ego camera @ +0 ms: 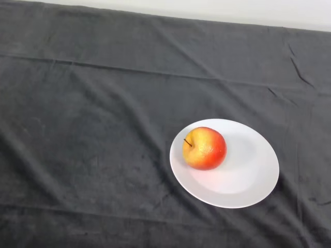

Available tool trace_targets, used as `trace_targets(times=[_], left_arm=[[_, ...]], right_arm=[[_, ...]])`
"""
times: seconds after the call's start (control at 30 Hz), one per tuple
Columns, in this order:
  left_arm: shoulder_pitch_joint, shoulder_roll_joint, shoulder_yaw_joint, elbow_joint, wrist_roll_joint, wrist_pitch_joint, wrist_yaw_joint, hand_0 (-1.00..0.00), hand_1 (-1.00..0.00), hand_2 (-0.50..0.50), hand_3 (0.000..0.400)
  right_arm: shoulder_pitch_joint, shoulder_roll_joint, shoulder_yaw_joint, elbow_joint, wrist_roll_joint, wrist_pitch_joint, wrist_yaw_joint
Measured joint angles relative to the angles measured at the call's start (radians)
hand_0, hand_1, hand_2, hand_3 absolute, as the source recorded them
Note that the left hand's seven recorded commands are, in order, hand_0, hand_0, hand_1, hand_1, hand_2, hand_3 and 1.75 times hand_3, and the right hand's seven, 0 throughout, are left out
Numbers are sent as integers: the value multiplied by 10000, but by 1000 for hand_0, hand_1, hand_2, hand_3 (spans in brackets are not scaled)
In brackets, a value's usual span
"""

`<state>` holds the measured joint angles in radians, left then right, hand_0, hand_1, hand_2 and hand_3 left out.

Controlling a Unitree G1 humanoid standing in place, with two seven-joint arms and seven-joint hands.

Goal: Move the apple to the plate

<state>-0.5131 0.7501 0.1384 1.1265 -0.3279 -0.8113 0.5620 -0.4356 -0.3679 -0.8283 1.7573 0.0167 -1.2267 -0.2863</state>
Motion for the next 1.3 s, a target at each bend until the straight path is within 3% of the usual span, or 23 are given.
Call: trace_targets(times=[1.3], left_arm=[[-6, -4, 788, 157, 929, 1, -318, 0, 0, 0, 0]], right_arm=[[-2, 5, -10, 1, -4, 0, 0]])
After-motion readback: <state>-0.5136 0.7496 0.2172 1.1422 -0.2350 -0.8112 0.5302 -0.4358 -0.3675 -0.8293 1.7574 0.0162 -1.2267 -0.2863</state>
